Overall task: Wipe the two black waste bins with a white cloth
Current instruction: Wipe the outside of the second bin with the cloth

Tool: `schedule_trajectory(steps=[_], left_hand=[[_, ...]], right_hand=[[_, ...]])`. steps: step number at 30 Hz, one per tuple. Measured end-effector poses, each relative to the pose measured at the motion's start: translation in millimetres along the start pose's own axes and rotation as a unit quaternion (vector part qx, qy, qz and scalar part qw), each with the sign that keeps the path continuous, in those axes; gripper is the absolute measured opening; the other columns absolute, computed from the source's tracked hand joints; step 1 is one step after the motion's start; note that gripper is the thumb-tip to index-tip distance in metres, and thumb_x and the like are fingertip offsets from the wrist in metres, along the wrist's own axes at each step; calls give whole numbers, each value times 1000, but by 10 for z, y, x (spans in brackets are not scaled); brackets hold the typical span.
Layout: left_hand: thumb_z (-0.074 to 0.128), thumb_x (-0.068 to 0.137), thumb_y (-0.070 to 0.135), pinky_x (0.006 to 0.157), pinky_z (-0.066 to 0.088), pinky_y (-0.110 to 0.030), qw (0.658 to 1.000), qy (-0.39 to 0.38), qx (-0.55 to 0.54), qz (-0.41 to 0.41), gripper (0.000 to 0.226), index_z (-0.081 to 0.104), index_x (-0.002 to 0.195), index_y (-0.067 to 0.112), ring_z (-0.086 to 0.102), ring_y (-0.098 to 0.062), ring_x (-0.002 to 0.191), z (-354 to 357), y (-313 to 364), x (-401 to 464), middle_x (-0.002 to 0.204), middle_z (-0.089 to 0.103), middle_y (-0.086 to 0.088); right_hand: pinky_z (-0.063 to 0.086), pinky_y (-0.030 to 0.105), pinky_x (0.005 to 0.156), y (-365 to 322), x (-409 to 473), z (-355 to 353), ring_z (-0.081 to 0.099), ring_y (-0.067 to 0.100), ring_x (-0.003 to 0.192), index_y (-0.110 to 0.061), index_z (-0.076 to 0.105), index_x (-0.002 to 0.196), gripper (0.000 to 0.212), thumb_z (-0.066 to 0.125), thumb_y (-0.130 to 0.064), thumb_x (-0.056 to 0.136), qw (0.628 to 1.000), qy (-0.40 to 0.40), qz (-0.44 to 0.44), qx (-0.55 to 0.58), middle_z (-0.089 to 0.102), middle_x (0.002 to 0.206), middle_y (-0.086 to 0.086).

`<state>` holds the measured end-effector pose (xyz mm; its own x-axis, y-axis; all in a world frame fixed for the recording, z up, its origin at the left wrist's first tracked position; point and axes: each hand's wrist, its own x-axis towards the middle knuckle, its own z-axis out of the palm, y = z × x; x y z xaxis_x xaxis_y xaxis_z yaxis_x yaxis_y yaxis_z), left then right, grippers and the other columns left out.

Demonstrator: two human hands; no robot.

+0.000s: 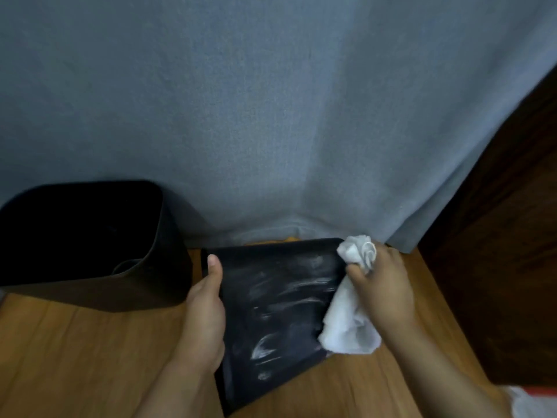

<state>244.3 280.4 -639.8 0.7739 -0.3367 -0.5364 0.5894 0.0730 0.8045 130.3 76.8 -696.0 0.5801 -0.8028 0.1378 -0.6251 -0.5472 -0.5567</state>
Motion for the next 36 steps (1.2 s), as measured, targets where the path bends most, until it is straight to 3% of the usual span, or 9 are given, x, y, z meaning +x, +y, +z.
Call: schedule_trajectory(steps=[2,7,10,13,19,24,30,34,36], left_hand=[[47,81,58,99,49,-50,1000,1,4,11,65,71,110,5,71,-30,102,5,-7,3,106,75,-14],[48,80,57,96,51,-47,1000,9,4,16,62,72,105,5,72,-29,100,6,-16,32,103,76,-13],[48,81,57,96,51,-48,1000,-1,12,18,62,72,105,6,71,-30,102,-2,-10,37,104,76,-13],[48,81,57,99,50,-49,999,-15,27,29,60,72,105,7,72,-28,101,39,0,32,105,76,-11],[48,85,56,100,49,-50,1000,-1,18,24,59,73,103,6,72,-30,99,23,-7,78,102,76,-14],[47,82,58,100,49,-52,1000,-2,18,17,63,71,108,5,71,-32,102,-1,-4,74,106,75,-15],[49,82,60,102,48,-52,1000,24,3,6,64,72,106,4,71,-33,101,-27,-31,128,104,75,-16],[47,84,58,99,50,-50,1000,17,10,13,63,71,106,4,71,-32,101,-35,-41,127,104,76,-15],[44,89,56,95,52,-46,999,17,19,21,59,72,104,5,72,-30,98,-6,-42,130,101,76,-14]], right_hand=[[33,26,70,-48,-26,-7,51,18,92,-20,58,112,36,61,-30,77,999,2,34,0,55,107,3],[41,18,72,-434,-317,21,51,7,91,-29,58,118,44,57,-34,74,987,-56,-128,82,48,108,-12],[29,14,69,-145,-89,-1,51,10,89,-22,61,108,32,62,-27,76,998,-5,-59,33,50,101,-6],[33,25,73,-62,-89,-23,50,18,97,-20,57,116,39,62,-27,78,999,15,48,11,52,109,3],[47,27,68,-502,-592,58,48,10,96,-34,52,116,47,55,-38,69,984,-59,-166,38,46,113,-12],[43,26,70,-138,-391,52,55,17,95,-21,57,115,42,66,-24,74,999,17,9,33,52,107,-3],[47,21,71,-436,-709,85,49,7,97,-33,55,118,50,52,-40,69,980,-87,-166,61,48,113,-14],[40,20,67,-1,-493,57,55,15,90,-21,59,110,38,61,-32,74,999,-8,9,43,54,105,-4],[41,22,69,-14,-539,87,54,15,92,-20,58,113,40,64,-27,74,999,12,31,23,54,106,-2]])
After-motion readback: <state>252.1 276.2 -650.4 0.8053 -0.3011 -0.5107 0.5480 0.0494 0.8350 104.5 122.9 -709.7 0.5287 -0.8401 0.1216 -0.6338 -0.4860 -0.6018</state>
